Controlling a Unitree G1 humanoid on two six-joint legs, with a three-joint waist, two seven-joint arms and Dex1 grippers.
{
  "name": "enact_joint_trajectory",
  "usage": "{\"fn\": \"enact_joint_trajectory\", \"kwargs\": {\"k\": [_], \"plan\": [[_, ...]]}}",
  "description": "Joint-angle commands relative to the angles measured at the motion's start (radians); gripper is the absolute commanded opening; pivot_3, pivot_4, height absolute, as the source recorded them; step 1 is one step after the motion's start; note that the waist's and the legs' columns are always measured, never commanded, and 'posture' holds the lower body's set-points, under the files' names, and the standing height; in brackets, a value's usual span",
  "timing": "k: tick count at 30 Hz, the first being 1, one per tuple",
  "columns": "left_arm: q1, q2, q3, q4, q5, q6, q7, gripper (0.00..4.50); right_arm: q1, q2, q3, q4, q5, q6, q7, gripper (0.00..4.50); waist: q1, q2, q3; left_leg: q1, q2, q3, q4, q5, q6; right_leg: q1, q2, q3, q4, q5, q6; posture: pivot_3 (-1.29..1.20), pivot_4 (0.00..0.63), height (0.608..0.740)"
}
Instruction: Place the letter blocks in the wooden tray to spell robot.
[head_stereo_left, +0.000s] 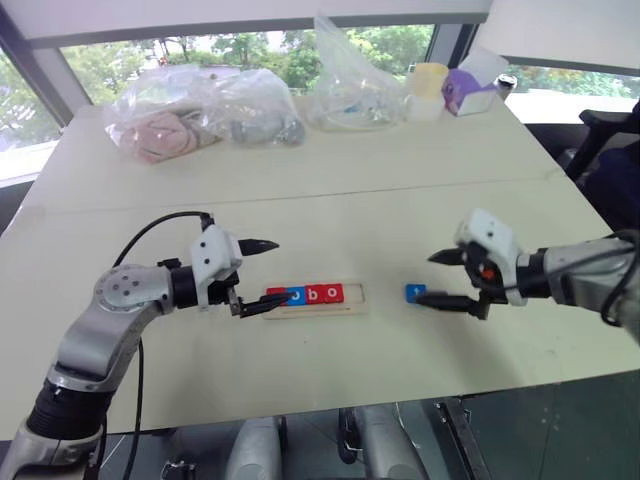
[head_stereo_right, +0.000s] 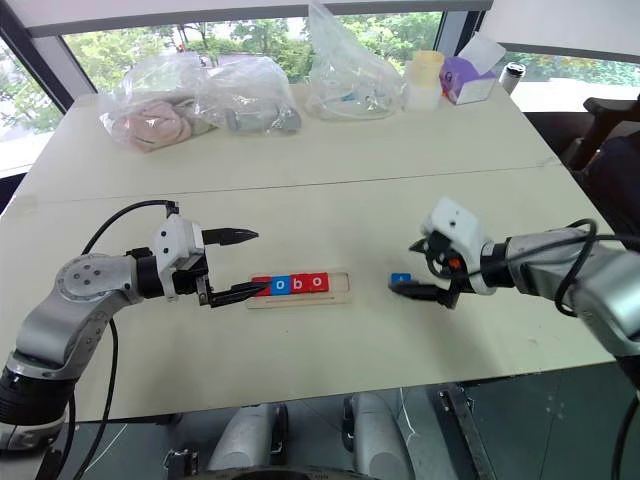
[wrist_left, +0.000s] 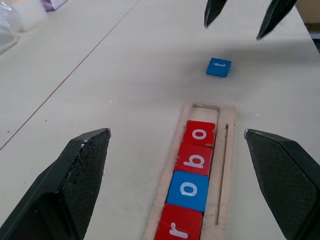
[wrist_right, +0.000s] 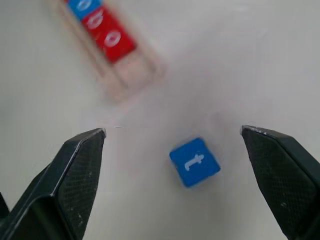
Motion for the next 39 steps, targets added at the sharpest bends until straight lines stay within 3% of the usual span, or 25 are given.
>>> {"fn": "enact_joint_trajectory", "kwargs": {"k": [1, 9, 25, 29, 33, 34, 39], "plan": [[-0.016, 0.001, 0.016, -0.014, 0.005, -0.024, 0.009, 4.5, -0.039, 0.045, 0.047, 0.199, -0.201, -0.314, 0.159, 4.45, -0.005, 0.0, 0.0, 0.0, 0.0, 0.0, 0.001, 0.0, 0.0, 0.0, 0.0, 0.0, 0.0, 0.0, -0.001, 0.0, 0.15, 0.74], [-0.011, 0.01, 0.026, -0.029, 0.0, -0.018, 0.019, 4.5, -0.13, 0.204, 0.045, 0.42, -0.322, -0.492, 0.282, 4.45, -0.006, -0.001, 0.0, 0.003, 0.0, 0.001, 0.001, 0.0, 0.0, 0.0, 0.002, 0.004, 0.006, 0.002, -0.003, 0.0, 0.15, 0.74], [0.008, 0.026, 0.044, -0.058, -0.007, -0.001, 0.032, 4.5, -0.193, 0.322, 0.021, 0.612, -0.426, -0.567, 0.331, 4.45, -0.006, -0.001, 0.0, 0.006, 0.0, 0.005, 0.002, 0.001, -0.001, 0.001, 0.002, 0.007, 0.008, 0.004, -0.005, 0.0, 0.15, 0.74], [0.008, 0.026, 0.044, -0.059, -0.006, 0.001, 0.034, 4.5, -0.217, 0.347, 0.016, 0.674, -0.444, -0.586, 0.322, 3.43, -0.007, -0.001, 0.0, 0.008, 0.0, 0.006, 0.003, 0.001, -0.001, 0.001, 0.002, 0.008, 0.01, 0.004, -0.005, 0.0, 0.15, 0.74], [0.011, 0.029, 0.049, -0.061, -0.008, 0.001, 0.034, 4.5, -0.216, 0.363, 0.02, 0.668, -0.444, -0.576, 0.337, 1.32, -0.006, -0.001, 0.0, 0.013, 0.0, 0.01, 0.002, 0.001, -0.001, 0.003, 0.001, 0.012, 0.013, 0.003, -0.004, 0.0, 0.15, 0.74], [0.012, 0.03, 0.05, -0.061, -0.008, 0.001, 0.034, 4.5, -0.214, 0.367, 0.021, 0.657, -0.443, -0.571, 0.338, 1.13, -0.006, -0.001, 0.0, 0.016, 0.0, 0.011, 0.002, 0.001, -0.001, 0.006, 0.002, 0.013, 0.014, 0.003, -0.004, 0.0, 0.15, 0.74], [0.014, 0.034, 0.051, -0.064, -0.01, 0.002, 0.036, 4.5, -0.207, 0.38, 0.018, 0.507, -0.415, -0.517, 0.345, 1.13, -0.01, -0.001, 0.0, 0.019, 0.0, 0.013, 0.002, 0.001, -0.001, 0.006, 0.002, 0.016, 0.016, 0.002, -0.006, 0.0, 0.15, 0.74]]}}
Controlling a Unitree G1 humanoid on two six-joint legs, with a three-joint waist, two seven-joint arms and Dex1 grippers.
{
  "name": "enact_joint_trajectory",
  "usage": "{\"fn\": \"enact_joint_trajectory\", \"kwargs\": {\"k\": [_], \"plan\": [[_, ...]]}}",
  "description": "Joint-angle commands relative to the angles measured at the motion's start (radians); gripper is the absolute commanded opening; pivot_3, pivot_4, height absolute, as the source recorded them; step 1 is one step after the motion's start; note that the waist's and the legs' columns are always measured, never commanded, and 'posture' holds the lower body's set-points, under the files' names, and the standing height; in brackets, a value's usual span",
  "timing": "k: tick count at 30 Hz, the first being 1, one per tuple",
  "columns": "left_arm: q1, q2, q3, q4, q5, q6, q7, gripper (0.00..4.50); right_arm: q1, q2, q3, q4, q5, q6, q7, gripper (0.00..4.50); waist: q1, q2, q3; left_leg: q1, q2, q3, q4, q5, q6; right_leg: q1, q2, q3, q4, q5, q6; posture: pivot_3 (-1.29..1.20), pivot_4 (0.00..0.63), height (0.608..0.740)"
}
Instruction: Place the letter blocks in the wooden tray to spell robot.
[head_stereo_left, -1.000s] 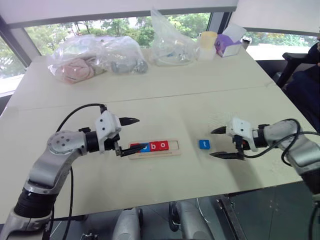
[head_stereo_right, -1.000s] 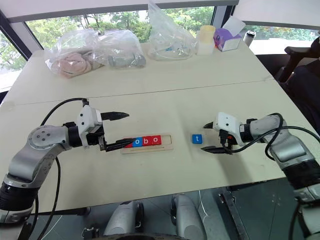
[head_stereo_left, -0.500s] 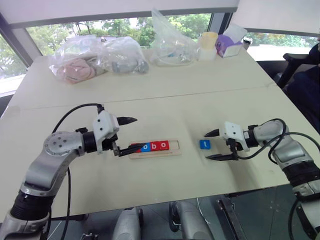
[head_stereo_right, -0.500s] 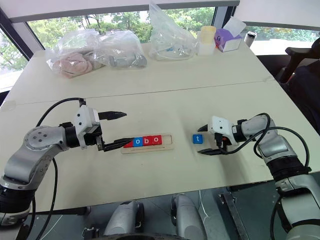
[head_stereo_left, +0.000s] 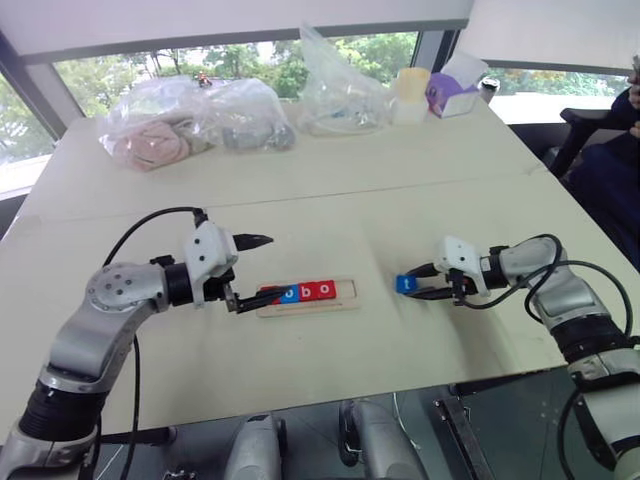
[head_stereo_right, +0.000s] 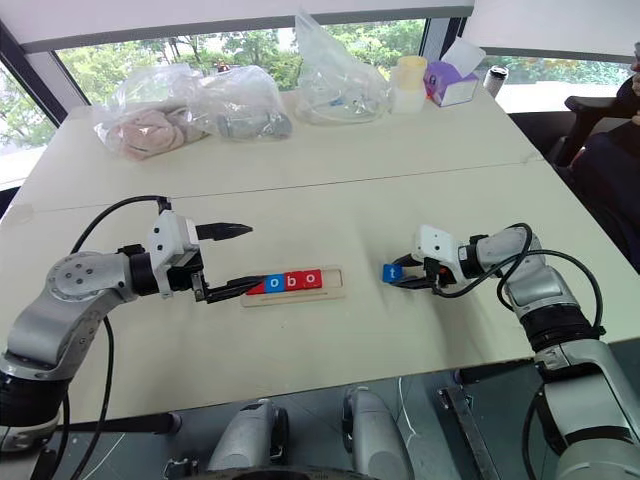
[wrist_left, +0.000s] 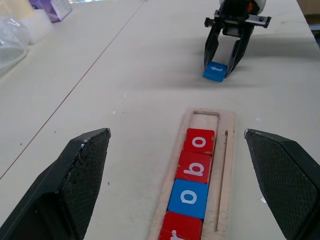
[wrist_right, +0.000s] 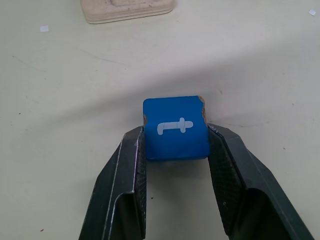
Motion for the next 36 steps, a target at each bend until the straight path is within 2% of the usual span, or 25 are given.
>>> {"fn": "enact_joint_trajectory", "kwargs": {"k": [1, 6, 17, 27, 36], "plan": [[-0.001, 0.012, 0.029, -0.039, -0.009, -0.005, 0.005, 4.5, -0.018, 0.02, -0.023, -0.156, 0.032, 0.047, 0.007, 1.13, -0.002, 0.0, 0.0, 0.0, 0.0, 0.0, 0.0, 0.0, 0.0, -0.001, 0.0, 0.0, 0.0, 0.001, 0.002, 0.0, 0.15, 0.74], [-0.003, 0.012, 0.023, -0.035, -0.012, -0.008, 0.0, 4.5, -0.061, 0.086, 0.01, -0.262, 0.029, 0.133, 0.004, 1.13, 0.001, 0.0, 0.0, 0.0, 0.001, 0.0, 0.0, 0.0, 0.0, -0.003, 0.002, 0.001, 0.002, 0.001, 0.002, 0.0, 0.15, 0.74], [0.028, 0.021, 0.043, -0.068, -0.043, 0.012, -0.015, 4.5, -0.096, 0.177, 0.09, -0.189, -0.055, 0.111, -0.004, 1.13, 0.002, 0.0, 0.0, -0.001, 0.0, 0.002, 0.0, 0.0, 0.0, -0.003, 0.001, 0.002, 0.001, 0.001, 0.002, 0.0, 0.15, 0.74], [0.092, 0.11, 0.09, -0.096, -0.09, 0.035, -0.085, 4.5, -0.128, 0.221, 0.097, -0.12, -0.095, 0.088, -0.015, 1.13, 0.0, 0.0, 0.0, -0.001, 0.001, 0.002, -0.001, 0.0, 0.0, -0.004, 0.002, 0.002, 0.001, 0.001, 0.001, 0.0, 0.15, 0.74], [0.087, 0.11, 0.096, -0.09, -0.088, 0.03, -0.094, 4.5, -0.142, 0.247, 0.1, -0.093, -0.114, 0.089, -0.018, 1.13, 0.001, 0.0, 0.0, -0.001, 0.001, 0.002, -0.001, 0.0, 0.0, -0.004, 0.001, 0.002, 0.001, 0.001, 0.001, 0.0, 0.15, 0.74]]}}
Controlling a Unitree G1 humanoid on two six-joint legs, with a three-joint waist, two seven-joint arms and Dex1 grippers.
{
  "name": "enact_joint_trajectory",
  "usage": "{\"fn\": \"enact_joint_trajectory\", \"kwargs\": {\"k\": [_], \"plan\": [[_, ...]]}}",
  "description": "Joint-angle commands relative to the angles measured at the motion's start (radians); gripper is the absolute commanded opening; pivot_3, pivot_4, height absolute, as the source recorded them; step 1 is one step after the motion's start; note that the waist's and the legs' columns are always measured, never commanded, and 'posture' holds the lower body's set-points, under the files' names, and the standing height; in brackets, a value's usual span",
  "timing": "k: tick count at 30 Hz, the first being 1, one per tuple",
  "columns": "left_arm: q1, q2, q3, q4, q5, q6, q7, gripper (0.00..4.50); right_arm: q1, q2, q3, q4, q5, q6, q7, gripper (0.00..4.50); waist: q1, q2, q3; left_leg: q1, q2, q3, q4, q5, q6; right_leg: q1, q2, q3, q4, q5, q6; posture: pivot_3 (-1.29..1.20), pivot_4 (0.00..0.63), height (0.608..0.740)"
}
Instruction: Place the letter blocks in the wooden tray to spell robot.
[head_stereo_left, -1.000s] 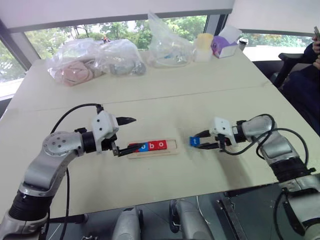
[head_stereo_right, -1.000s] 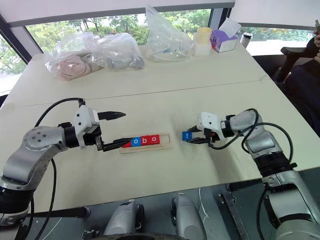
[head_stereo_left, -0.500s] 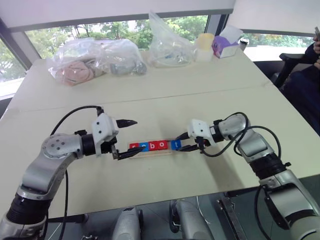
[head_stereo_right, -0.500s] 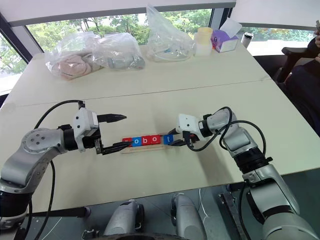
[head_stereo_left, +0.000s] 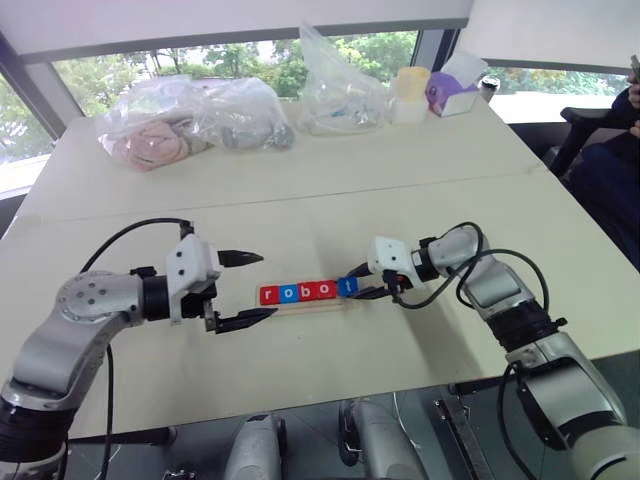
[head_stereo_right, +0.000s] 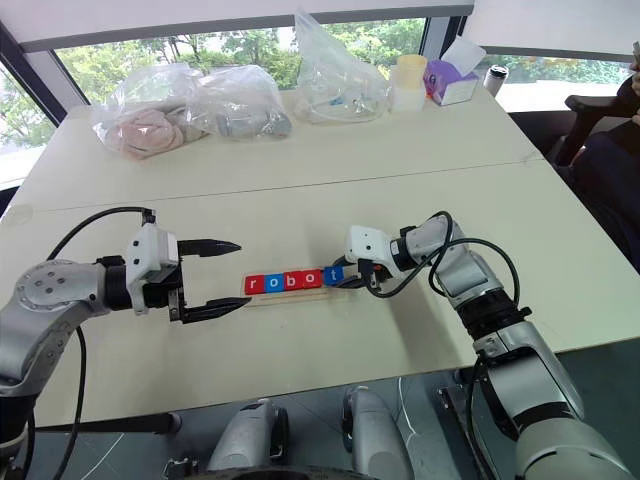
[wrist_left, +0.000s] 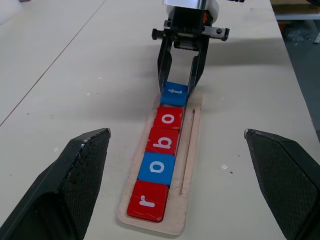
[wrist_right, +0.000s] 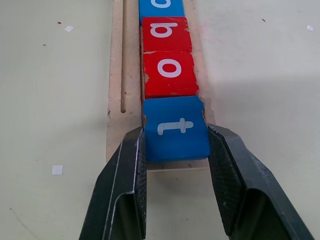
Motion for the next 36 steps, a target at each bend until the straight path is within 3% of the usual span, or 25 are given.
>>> {"fn": "enact_joint_trajectory", "kwargs": {"k": [1, 9, 13, 16, 23, 30, 36], "plan": [[-0.005, 0.01, 0.021, -0.024, -0.009, -0.01, 0.001, 4.5, -0.029, 0.016, -0.004, -0.001, 0.0, -0.007, -0.003, 1.13, -0.001, 0.0, 0.0, 0.0, 0.0, 0.0, 0.0, 0.0, 0.0, 0.0, 0.0, 0.0, 0.0, 0.0, 0.0, 0.0, 0.15, 0.74], [-0.015, 0.0, 0.013, -0.024, -0.003, -0.011, 0.012, 4.5, -0.035, 0.027, 0.002, 0.012, -0.012, -0.003, 0.001, 1.13, 0.0, 0.0, 0.0, 0.0, 0.0, 0.0, 0.0, 0.0, 0.0, 0.0, 0.0, 0.0, 0.0, 0.0, 0.0, 0.0, 0.15, 0.74], [-0.015, 0.0, 0.01, -0.028, -0.003, -0.01, 0.016, 4.5, -0.039, 0.031, 0.002, 0.009, -0.014, 0.002, 0.004, 3.25, -0.001, 0.0, 0.0, 0.0, 0.0, 0.0, 0.0, 0.0, 0.0, 0.0, 0.0, 0.0, 0.0, 0.0, 0.001, 0.0, 0.15, 0.74], [-0.016, 0.0, 0.009, -0.025, -0.001, -0.013, 0.017, 4.5, -0.048, 0.019, -0.002, -0.005, -0.011, 0.009, 0.017, 4.44, -0.001, 0.0, 0.0, 0.0, 0.0, 0.0, 0.0, 0.0, 0.0, 0.0, 0.0, 0.0, 0.0, 0.0, 0.001, 0.0, 0.15, 0.74], [-0.018, -0.006, 0.004, -0.026, 0.004, -0.017, 0.027, 4.5, -0.09, 0.024, -0.075, 0.003, 0.03, 0.053, -0.024, 4.44, -0.002, 0.0, 0.0, 0.0, 0.0, 0.0, 0.0, 0.0, 0.0, 0.0, 0.0, 0.0, 0.0, 0.0, 0.0, 0.0, 0.15, 0.74], [-0.037, -0.022, -0.011, -0.018, 0.015, -0.022, 0.031, 4.5, -0.107, 0.057, -0.104, 0.136, -0.026, -0.067, -0.197, 4.44, 0.0, 0.0, 0.0, 0.0, 0.0, 0.0, 0.0, 0.0, 0.0, 0.0, 0.0, 0.0, 0.0, 0.001, 0.0, 0.0, 0.15, 0.74], [-0.043, -0.024, -0.015, -0.014, 0.015, -0.024, 0.031, 4.5, -0.086, 0.055, -0.092, 0.142, -0.039, -0.109, -0.205, 4.44, -0.002, 0.0, 0.0, 0.0, 0.0, 0.0, 0.0, 0.0, 0.0, 0.0, 0.0, 0.0, 0.0, 0.001, 0.0, 0.0, 0.15, 0.74]]}}
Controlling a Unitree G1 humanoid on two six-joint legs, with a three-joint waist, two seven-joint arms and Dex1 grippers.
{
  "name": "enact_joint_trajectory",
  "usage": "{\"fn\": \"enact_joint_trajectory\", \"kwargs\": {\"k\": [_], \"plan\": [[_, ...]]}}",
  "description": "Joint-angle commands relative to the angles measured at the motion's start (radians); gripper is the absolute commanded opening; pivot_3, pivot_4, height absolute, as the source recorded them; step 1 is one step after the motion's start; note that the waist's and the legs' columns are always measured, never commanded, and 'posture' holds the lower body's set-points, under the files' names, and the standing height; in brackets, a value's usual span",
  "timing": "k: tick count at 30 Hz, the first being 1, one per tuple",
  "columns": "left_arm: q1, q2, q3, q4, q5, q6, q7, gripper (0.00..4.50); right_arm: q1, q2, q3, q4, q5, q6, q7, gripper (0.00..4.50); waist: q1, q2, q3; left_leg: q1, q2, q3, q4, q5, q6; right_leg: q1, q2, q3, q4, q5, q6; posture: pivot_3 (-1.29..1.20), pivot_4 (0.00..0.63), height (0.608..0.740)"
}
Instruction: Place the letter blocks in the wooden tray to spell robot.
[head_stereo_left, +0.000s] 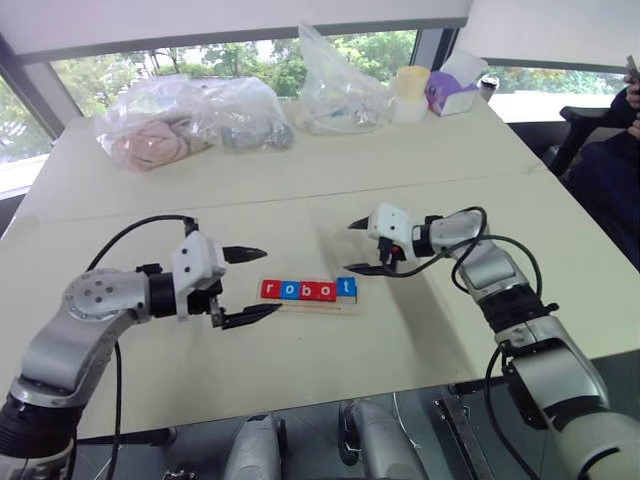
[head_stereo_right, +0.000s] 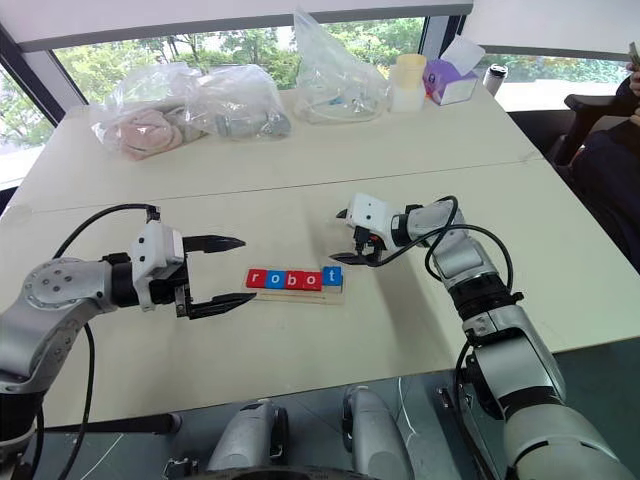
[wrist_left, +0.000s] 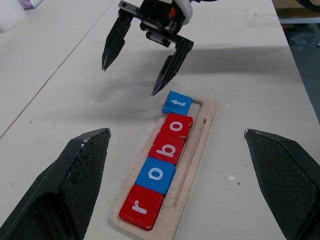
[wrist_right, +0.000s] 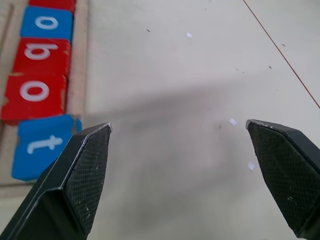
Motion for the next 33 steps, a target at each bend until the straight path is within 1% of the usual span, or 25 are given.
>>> {"fn": "enact_joint_trajectory", "kwargs": {"k": [1, 19, 25, 27, 29, 31, 33], "plan": [[-0.022, 0.0, 0.011, -0.013, 0.002, -0.022, 0.002, 4.5, 0.01, -0.001, -0.008, -0.035, 0.006, -0.016, 0.005, 4.44, -0.001, 0.0, 0.0, 0.0, 0.0, 0.0, 0.0, 0.0, 0.0, 0.0, 0.0, 0.0, 0.0, 0.0, 0.0, 0.0, 0.15, 0.74], [-0.028, -0.011, 0.003, -0.01, 0.005, -0.023, 0.016, 4.5, 0.059, -0.007, 0.002, -0.157, 0.019, 0.049, 0.073, 4.44, 0.0, 0.0, 0.0, 0.0, 0.0, 0.0, 0.0, 0.0, 0.0, 0.0, 0.0, 0.0, 0.0, 0.0, 0.0, 0.0, 0.15, 0.74], [-0.032, -0.016, 0.0, -0.009, 0.006, -0.022, 0.022, 4.5, 0.054, -0.007, -0.004, -0.158, 0.015, 0.05, 0.072, 4.44, 0.0, 0.0, 0.0, 0.0, 0.0, 0.0, 0.0, 0.0, 0.0, 0.0, 0.0, 0.0, 0.0, 0.0, 0.0, 0.0, 0.15, 0.74], [-0.031, -0.017, 0.001, -0.011, 0.006, -0.02, 0.023, 4.5, 0.037, -0.01, -0.021, -0.145, 0.011, 0.043, 0.049, 4.44, 0.0, 0.0, 0.0, 0.0, 0.0, 0.0, 0.0, 0.0, 0.0, 0.0, 0.0, 0.0, 0.0, 0.0, 0.0, 0.0, 0.15, 0.74], [-0.029, -0.017, 0.003, -0.015, 0.003, -0.017, 0.025, 4.5, 0.022, -0.017, -0.043, -0.145, 0.02, 0.063, 0.034, 4.44, 0.0, 0.0, 0.0, 0.0, 0.0, 0.0, 0.0, 0.0, 0.0, 0.0, 0.0, 0.0, 0.0, 0.0, 0.0, 0.0, 0.15, 0.74], [-0.022, -0.013, 0.016, -0.02, -0.007, -0.007, 0.026, 4.5, 0.031, -0.041, -0.088, -0.229, 0.067, 0.153, 0.032, 4.44, 0.0, 0.0, 0.0, 0.0, 0.0, 0.0, 0.0, 0.0, 0.0, 0.0, 0.0, 0.0, 0.0, 0.0, 0.0, 0.0, 0.15, 0.74], [-0.008, -0.004, 0.03, -0.028, -0.014, 0.007, 0.03, 4.5, 0.072, -0.088, -0.141, -0.375, 0.136, 0.296, 0.043, 4.44, 0.002, 0.0, 0.0, -0.001, 0.0, 0.0, 0.0, 0.0, 0.0, -0.001, 0.0, 0.0, 0.0, 0.0, 0.0, 0.0, 0.15, 0.74]]}}
